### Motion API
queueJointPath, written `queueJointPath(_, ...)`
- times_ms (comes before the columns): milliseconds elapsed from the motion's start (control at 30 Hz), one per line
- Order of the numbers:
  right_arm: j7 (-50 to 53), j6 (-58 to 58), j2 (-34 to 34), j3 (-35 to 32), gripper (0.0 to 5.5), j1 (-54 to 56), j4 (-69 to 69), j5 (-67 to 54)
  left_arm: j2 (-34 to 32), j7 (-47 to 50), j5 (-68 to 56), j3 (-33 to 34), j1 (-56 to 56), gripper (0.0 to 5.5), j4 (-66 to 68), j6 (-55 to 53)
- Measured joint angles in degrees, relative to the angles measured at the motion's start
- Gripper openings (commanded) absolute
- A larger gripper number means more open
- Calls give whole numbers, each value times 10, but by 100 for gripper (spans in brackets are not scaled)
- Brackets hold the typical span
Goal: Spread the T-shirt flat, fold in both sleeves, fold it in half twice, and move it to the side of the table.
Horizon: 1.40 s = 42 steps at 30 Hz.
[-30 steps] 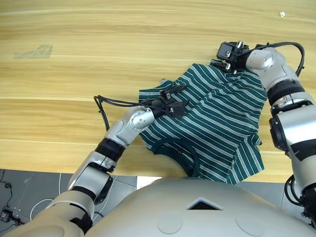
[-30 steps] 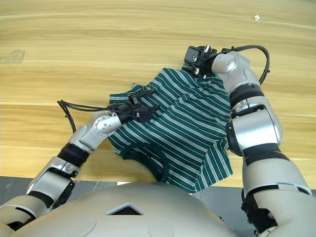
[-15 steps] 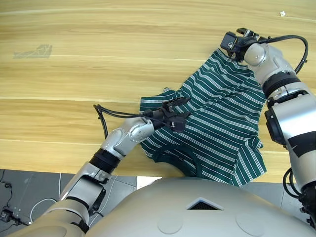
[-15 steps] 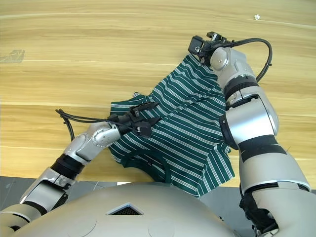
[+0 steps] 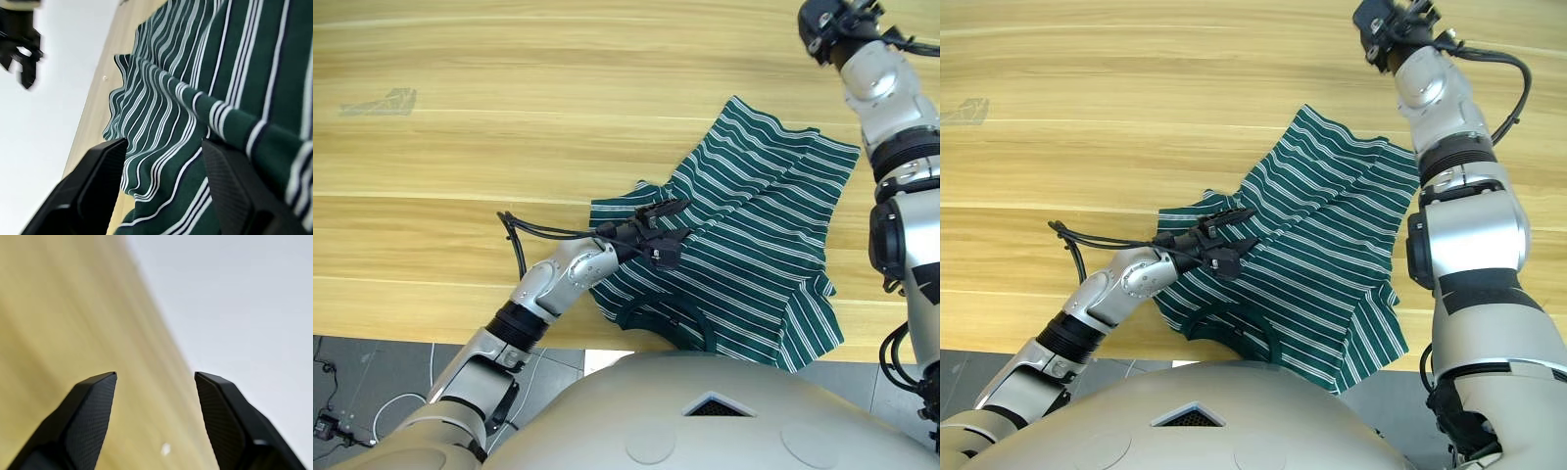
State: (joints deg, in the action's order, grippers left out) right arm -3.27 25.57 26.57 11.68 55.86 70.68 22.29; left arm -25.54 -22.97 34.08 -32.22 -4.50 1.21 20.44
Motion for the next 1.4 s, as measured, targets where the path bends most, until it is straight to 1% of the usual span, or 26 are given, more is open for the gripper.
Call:
queueJointPath(67,4,31,14,-26,296,-26,-30,-25,-1,-12,-12,20,-20,280,-17,-9)
queueJointPath(167,8,62,41,-71,296,-98,-79,-68,15,-17,-33,53,-83,280,-37,-16)
queueJointPath(267,7,65,60,-102,296,-158,-125,-98,30,-26,-51,55,-117,280,-25,-18)
queueJointPath(400,6,61,71,-135,296,-219,-193,-123,62,-43,-72,46,-176,280,54,-9)
queueJointPath(533,5,49,74,-140,296,-246,-239,-127,124,-43,-65,15,-261,280,242,7)
queueJointPath(600,2,41,76,-141,296,-252,-249,-127,157,-26,-43,-6,-315,280,356,17)
queueJointPath(633,-1,39,78,-141,296,-253,-249,-127,169,-16,-35,-13,-331,280,392,19)
queueJointPath(767,-6,30,83,-147,296,-268,-271,-128,233,71,20,-52,-426,280,595,35)
queueJointPath(900,-6,27,81,-148,296,-285,-292,-128,261,136,52,-79,-472,280,686,33)
queueJointPath(967,-6,27,77,-147,296,-292,-307,-128,259,158,56,-81,-478,280,709,30)
queueJointPath(1033,-6,27,73,-146,296,-296,-320,-126,244,174,57,-76,-480,280,718,29)
queueJointPath(1267,-6,18,65,-145,296,-329,-348,-124,122,201,15,-3,-463,280,742,-10)
queueJointPath(1400,-6,12,57,-145,296,-332,-355,-124,104,214,-6,23,-438,280,729,2)
